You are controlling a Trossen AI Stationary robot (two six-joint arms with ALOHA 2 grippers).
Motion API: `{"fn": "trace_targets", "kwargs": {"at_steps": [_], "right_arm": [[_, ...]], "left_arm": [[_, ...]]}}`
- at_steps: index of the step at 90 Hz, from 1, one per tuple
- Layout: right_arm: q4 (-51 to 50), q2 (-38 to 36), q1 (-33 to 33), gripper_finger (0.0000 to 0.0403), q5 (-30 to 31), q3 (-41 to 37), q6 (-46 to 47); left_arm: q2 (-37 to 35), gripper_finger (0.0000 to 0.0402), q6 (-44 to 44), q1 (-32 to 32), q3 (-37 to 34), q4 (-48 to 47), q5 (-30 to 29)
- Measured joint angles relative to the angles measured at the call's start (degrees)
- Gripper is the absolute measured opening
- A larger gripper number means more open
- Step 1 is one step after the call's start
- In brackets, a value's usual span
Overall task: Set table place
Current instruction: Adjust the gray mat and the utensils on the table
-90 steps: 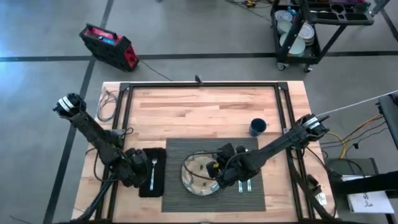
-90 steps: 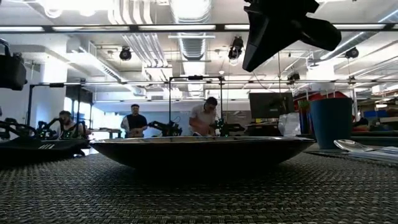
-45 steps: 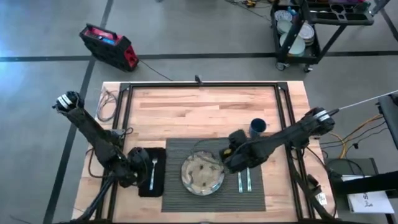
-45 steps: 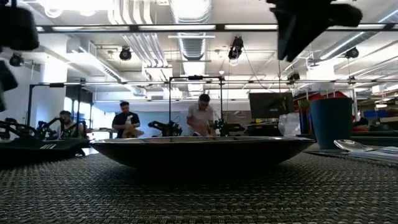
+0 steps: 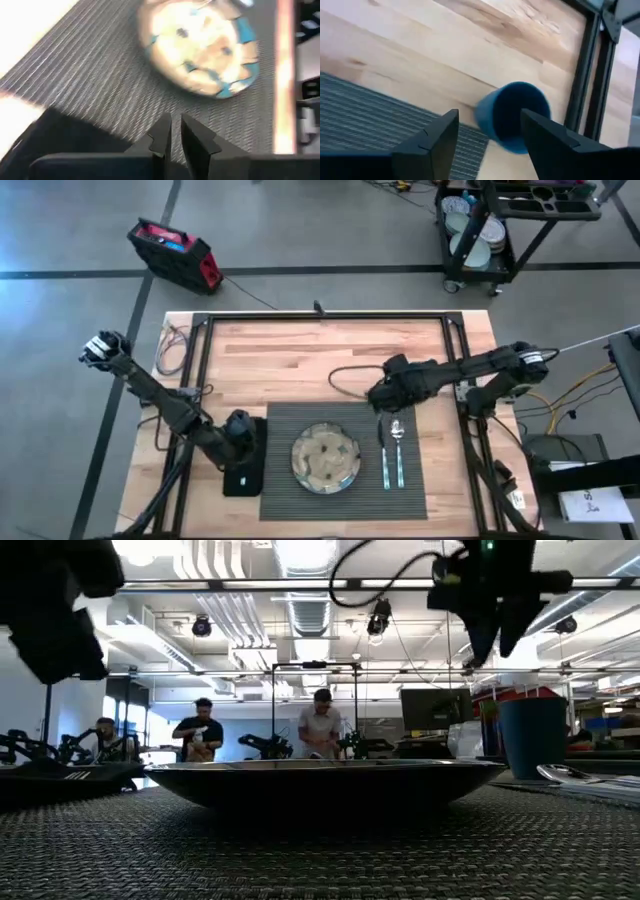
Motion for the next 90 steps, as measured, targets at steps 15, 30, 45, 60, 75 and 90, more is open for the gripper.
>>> {"fn": "trace_targets", "kwargs": {"at_steps": [15,30,45,60,75,90], "right_arm": [[7.8,-5.8,-3.0,0.0195,-3.3,-8.3,-1.6],[16.6,-11.1,-5.0,0.0190,-7.3,-16.6,-2.1],[20.8,-13.0,-5.3,0.0161,-8.7,-21.4,-0.3],[22.0,-12.8,-5.3,0.0055,-8.6,-22.2,-0.7],[25.6,-12.6,-5.5,0.0008,-8.2,-21.9,-1.8],[28.5,-11.5,-5.7,0.0002,-8.0,-21.9,-2.0]], "left_arm": [[0.0,0.0022,11.0,0.4,0.0,8.5,2.7],[0.0,0.0022,16.0,0.8,0.1,12.0,4.9],[0.1,0.0022,15.9,1.1,0.1,11.9,4.9],[0.1,0.0022,15.2,1.3,0.1,11.9,5.0],[0.1,0.0022,15.1,1.5,0.1,12.1,5.0],[0.1,0.0022,15.4,1.5,0.1,12.1,5.0]]}}
